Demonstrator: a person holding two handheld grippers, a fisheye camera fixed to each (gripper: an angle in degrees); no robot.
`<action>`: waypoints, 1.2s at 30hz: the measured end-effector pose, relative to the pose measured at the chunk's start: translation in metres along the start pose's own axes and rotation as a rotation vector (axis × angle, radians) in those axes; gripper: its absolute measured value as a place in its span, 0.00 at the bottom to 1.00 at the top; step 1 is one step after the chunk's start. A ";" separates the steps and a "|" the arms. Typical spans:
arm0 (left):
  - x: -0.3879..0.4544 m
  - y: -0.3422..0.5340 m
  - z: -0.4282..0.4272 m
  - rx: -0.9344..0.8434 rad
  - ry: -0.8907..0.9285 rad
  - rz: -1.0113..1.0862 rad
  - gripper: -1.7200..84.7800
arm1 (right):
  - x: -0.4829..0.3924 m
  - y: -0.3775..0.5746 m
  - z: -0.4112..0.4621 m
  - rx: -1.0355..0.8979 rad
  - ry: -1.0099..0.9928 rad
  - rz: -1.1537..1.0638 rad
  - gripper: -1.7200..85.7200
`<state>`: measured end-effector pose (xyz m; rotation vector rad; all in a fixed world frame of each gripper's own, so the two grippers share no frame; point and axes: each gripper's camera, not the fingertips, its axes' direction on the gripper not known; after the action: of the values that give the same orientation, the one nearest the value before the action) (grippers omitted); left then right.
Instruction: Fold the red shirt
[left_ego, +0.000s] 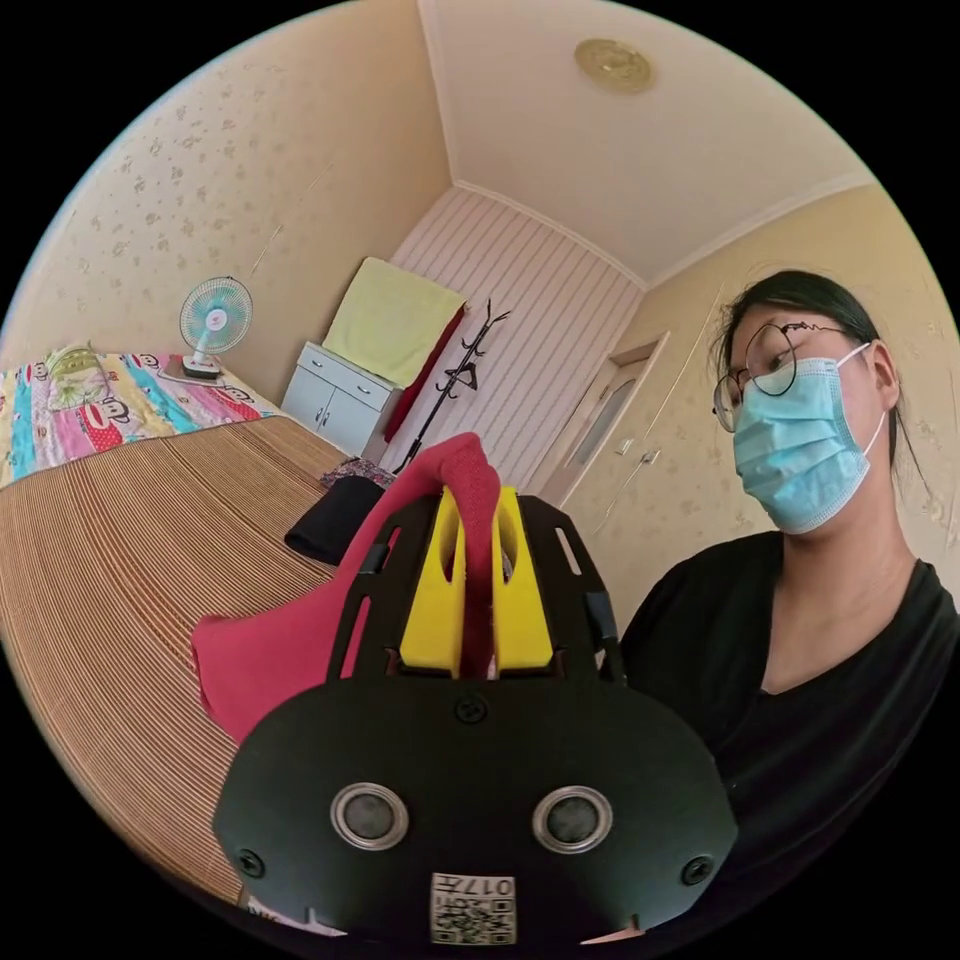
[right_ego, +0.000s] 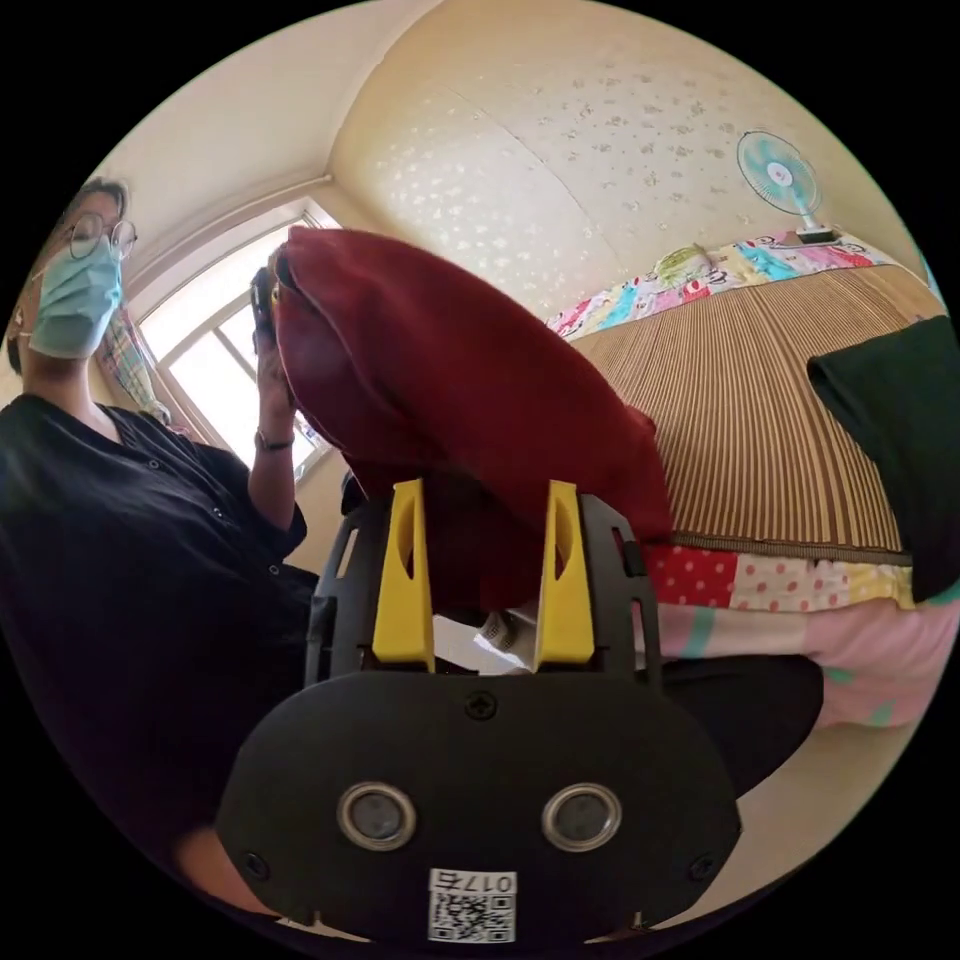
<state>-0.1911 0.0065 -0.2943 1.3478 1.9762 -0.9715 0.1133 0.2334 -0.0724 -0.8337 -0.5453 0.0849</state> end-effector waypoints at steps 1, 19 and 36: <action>0.005 -0.004 -0.002 0.000 0.002 0.004 0.07 | -0.002 0.009 0.017 -0.051 0.098 0.028 0.19; 0.050 -0.002 -0.190 0.129 -0.260 -0.053 0.06 | -0.142 -0.142 -0.024 0.574 0.927 0.005 0.08; 0.170 -0.031 -0.343 0.461 -0.493 0.194 0.06 | -0.400 -0.102 -0.101 1.306 0.715 -0.404 0.08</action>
<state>-0.2930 0.3679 -0.2162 1.3309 1.2765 -1.5496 -0.1947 -0.0164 -0.2244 0.5399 0.0955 -0.2151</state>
